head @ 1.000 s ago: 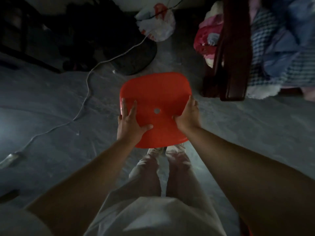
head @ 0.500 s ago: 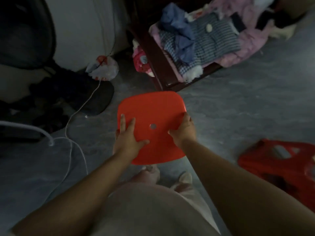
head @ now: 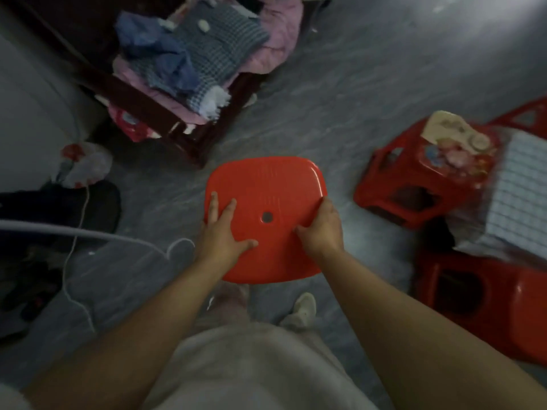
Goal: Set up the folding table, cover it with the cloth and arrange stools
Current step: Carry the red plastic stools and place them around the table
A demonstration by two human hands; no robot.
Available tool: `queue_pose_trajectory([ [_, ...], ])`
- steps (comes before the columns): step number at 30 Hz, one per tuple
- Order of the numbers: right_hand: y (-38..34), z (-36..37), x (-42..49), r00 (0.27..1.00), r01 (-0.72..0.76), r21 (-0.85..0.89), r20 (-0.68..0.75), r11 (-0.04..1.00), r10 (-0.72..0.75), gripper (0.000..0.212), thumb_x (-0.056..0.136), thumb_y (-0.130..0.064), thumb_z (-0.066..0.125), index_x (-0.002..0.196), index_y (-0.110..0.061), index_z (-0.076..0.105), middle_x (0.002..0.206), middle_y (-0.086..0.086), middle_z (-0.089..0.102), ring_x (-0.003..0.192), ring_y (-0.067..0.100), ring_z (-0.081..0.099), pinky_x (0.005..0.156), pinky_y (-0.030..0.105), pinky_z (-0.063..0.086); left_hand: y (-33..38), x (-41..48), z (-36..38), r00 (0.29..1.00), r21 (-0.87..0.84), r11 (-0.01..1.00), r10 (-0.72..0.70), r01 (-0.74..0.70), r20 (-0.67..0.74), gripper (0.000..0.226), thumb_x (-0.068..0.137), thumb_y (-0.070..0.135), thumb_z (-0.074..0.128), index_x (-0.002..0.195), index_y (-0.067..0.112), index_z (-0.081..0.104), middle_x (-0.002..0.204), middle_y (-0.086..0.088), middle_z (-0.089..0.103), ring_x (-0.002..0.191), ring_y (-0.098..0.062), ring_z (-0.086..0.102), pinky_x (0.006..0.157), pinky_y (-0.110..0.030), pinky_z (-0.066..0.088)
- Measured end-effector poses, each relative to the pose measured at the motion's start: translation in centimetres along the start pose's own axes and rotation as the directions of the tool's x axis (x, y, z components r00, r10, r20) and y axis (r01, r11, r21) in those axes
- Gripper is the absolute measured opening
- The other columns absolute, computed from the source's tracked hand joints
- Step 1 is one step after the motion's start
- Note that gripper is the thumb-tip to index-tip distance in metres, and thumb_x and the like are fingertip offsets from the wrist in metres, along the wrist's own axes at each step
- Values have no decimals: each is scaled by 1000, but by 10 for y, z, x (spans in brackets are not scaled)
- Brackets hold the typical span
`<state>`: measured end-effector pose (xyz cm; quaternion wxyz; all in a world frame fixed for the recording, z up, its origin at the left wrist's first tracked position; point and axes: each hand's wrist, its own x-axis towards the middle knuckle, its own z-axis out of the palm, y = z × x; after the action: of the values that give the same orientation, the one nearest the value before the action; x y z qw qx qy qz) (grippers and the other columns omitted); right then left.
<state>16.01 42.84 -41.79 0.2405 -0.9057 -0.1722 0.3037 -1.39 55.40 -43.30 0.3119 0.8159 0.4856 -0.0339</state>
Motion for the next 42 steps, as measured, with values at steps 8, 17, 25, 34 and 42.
queue_pose_trajectory([
  [8,100,-78,-68,956,-219,98,-176,971,233,89,73,-27,82,145,-12,32,136,17,51,121,36,54,102,41,47,90,-48,48,957,33,970,233,-242,173,117,59,48,94,157,34,31,168,9,-12,151,-35,23,118,-49,32],
  [17,158,-105,-148,808,-392,301,-340,869,482,90,72,-23,85,145,-9,34,139,15,50,127,32,51,103,37,42,139,-83,83,810,52,850,478,-524,339,116,60,54,91,156,40,27,167,16,-14,149,-36,25,116,-52,34],
  [25,233,-118,-229,639,-490,451,-397,746,659,90,71,-23,86,144,-9,34,137,15,51,123,33,53,100,36,43,187,-155,126,637,97,682,609,-725,472,114,63,62,85,156,42,24,167,15,-14,142,-41,32,111,-52,39],
  [34,375,-120,-344,521,-495,628,-338,600,783,96,71,-21,86,149,-12,31,141,12,52,126,30,53,106,43,44,225,-292,214,461,103,517,633,-850,622,111,66,64,81,157,38,24,167,13,-13,140,-43,33,109,-52,40],
  [42,501,-137,-458,380,-582,677,-263,450,887,92,70,-22,89,144,-9,36,138,16,53,126,34,54,105,43,45,258,-436,307,335,68,426,592,-902,733,110,65,63,82,156,37,25,166,15,-9,138,-40,38,107,-54,44],
])
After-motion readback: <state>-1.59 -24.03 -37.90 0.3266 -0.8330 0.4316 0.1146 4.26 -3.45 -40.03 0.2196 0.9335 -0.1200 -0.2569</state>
